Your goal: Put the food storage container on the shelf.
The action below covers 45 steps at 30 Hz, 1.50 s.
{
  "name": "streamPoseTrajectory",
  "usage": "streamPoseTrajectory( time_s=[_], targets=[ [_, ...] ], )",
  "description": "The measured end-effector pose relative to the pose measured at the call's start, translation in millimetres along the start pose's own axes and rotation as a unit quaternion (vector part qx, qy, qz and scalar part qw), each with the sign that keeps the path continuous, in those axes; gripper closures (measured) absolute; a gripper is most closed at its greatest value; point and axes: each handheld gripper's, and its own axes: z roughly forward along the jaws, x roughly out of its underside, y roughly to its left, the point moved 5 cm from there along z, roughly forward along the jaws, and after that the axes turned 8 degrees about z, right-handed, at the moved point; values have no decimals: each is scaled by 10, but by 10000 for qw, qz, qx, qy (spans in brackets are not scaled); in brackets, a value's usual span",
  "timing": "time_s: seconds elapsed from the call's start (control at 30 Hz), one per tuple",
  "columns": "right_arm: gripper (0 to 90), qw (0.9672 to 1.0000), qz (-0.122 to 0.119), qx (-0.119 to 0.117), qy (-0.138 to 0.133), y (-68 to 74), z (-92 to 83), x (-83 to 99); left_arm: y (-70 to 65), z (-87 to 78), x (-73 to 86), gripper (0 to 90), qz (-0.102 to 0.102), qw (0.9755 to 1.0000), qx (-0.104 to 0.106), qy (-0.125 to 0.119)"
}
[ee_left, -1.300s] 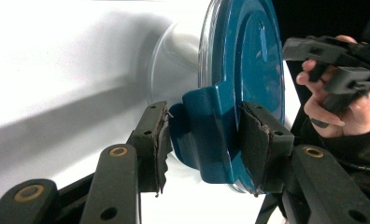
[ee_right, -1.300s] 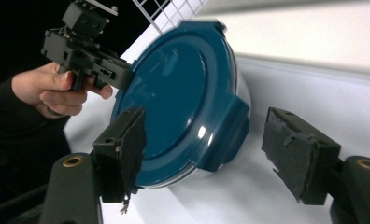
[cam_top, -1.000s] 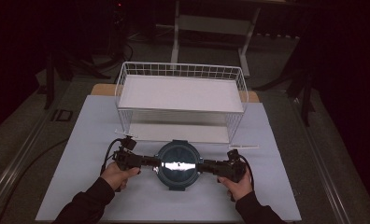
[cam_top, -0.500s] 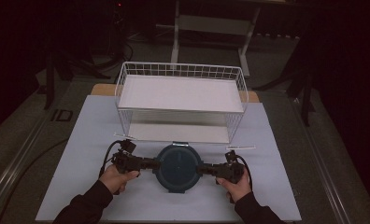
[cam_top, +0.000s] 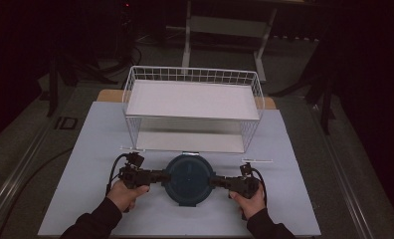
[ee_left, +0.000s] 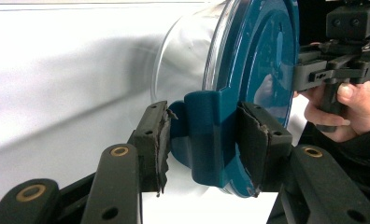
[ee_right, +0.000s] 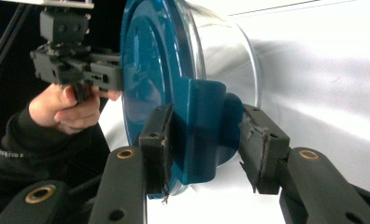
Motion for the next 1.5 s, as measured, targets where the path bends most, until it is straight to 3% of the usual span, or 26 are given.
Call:
streamPoseTrajectory(
  time_s=[0.37, 0.7, 1.2, 1.33, 1.5],
  targets=[
    [568, 9999, -152, 13, -17, 46, -12, -23, -37, -44, -44, 558, 229, 9997, -33, -101],
    [567, 9990, -397, 62, -193, 94, -80, -264, -38, -30, -229, 558, 410, 9986, -123, -299],
    [566, 9969, -644, 264, -363, -26, -84, -673, 175, 149, -499, 557, 530, 9964, -134, -649],
    [564, 9964, -701, 285, -393, -75, -48, -743, 237, 166, -575, 556, 673, 9953, -217, -666],
    [563, 9957, -743, 331, -453, -144, 9, -838, 333, 214, -637, 556, 691, 9944, -259, -759]
  ],
)
